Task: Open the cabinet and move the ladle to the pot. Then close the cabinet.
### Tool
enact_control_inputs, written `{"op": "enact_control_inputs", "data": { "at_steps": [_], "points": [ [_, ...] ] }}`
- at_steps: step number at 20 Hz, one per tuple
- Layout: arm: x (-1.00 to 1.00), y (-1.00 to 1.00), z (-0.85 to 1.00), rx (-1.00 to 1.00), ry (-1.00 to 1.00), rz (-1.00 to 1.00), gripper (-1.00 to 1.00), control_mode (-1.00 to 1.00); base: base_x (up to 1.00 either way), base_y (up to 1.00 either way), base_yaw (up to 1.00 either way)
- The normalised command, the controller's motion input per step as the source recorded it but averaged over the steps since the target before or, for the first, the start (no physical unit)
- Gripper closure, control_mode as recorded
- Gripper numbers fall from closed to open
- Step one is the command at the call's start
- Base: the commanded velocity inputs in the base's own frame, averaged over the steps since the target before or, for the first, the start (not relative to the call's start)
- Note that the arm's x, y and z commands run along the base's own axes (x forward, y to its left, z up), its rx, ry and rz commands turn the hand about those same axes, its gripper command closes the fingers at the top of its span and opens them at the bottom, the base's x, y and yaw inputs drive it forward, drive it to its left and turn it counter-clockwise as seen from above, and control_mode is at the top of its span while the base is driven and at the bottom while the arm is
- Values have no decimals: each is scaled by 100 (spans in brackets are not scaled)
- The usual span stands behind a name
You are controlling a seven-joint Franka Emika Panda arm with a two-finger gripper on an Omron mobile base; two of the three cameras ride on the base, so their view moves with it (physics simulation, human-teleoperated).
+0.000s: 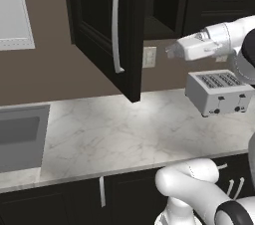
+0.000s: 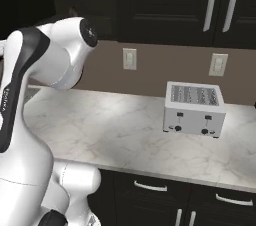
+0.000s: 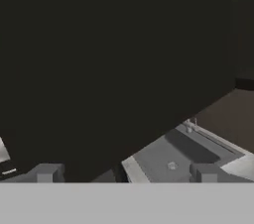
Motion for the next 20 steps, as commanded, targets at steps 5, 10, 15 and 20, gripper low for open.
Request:
{"op": "enact_control_inputs", "data": {
  "at_steps": [5,10,15,20],
  "points": [
    [20,0,0,0,0,-23,-100,-100,0,0,0],
    [27,0,0,0,0,-22,-100,-100,0,0,0],
    [33,0,0,0,0,-18,-100,-100,0,0,0],
    [32,0,0,0,0,-17,-100,-100,0,0,0]
  ]
}}
